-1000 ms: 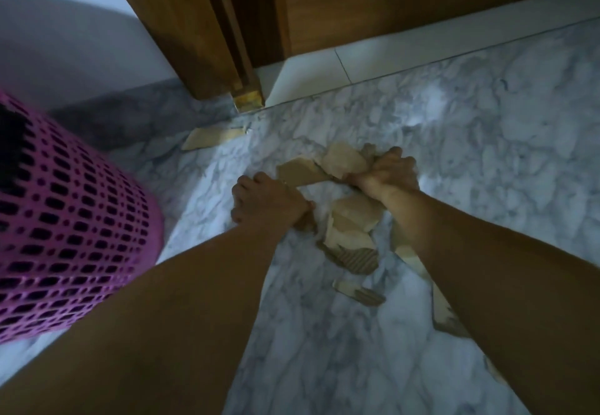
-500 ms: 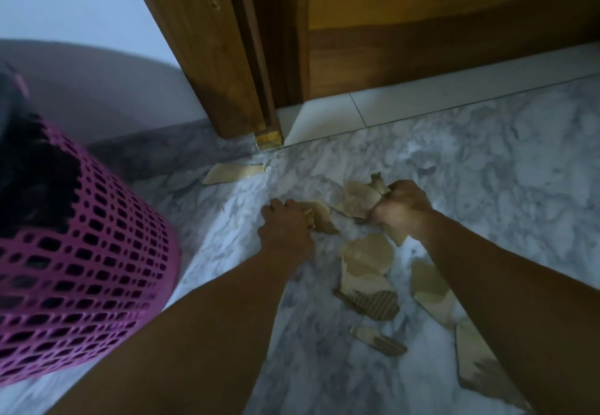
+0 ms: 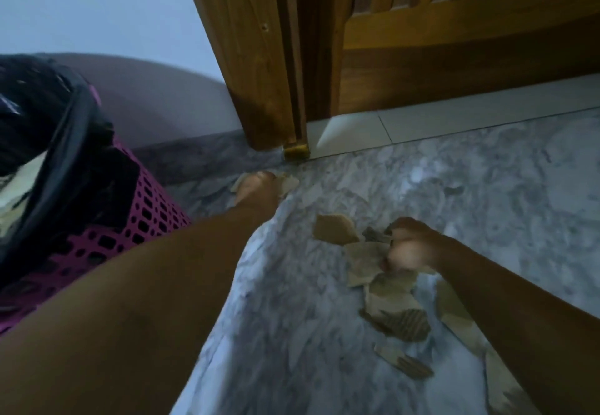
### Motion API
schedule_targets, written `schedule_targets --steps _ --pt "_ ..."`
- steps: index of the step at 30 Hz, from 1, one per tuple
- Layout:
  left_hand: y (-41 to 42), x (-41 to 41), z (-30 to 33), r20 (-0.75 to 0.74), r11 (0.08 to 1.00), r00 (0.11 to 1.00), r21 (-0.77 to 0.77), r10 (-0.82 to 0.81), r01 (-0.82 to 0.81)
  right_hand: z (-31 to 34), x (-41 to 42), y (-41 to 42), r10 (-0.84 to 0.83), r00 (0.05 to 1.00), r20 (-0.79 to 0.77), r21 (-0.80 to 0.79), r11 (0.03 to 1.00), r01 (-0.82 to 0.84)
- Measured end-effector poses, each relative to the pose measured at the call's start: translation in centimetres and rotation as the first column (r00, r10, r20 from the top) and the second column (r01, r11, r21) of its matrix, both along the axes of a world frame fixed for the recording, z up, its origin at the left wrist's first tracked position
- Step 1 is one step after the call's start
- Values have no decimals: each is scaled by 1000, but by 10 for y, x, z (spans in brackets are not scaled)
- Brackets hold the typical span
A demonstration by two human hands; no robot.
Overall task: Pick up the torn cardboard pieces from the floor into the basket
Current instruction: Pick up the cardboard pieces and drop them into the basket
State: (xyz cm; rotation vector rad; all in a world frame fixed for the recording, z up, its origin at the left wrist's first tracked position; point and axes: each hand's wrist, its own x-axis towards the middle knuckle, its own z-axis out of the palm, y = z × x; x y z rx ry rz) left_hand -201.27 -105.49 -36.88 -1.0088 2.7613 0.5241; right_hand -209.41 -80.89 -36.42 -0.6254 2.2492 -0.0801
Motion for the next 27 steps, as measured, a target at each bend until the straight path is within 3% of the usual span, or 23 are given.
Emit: schedule_targets --steps 4,7,11,14,19,22,27 --pt "-27 -14 -10 -4 985 993 127 120 -119 -31 17 1 45 982 -183 -40 998 -53" --pt "-39 -20 -32 22 972 981 136 191 -192 -37 19 -4 -40 980 -193 -32 999 34" --pt "-45 -20 -38 17 958 976 190 216 -215 -36 22 -13 -13 972 -236 57 998 27" --pt "-49 -19 -46 15 946 969 213 245 -242 -40 25 -13 -14 964 -265 35 999 24" --pt "-13 -4 -30 -37 964 979 189 199 -188 -35 22 -6 -130 974 -185 -37 991 126" --pt "11 0 -25 -109 948 981 295 158 -120 -27 11 5 -255 964 -70 -150 958 243" --pt "46 -6 -22 -160 891 986 453 33 44 -12 -2 28 -271 960 -69 -239 939 247"
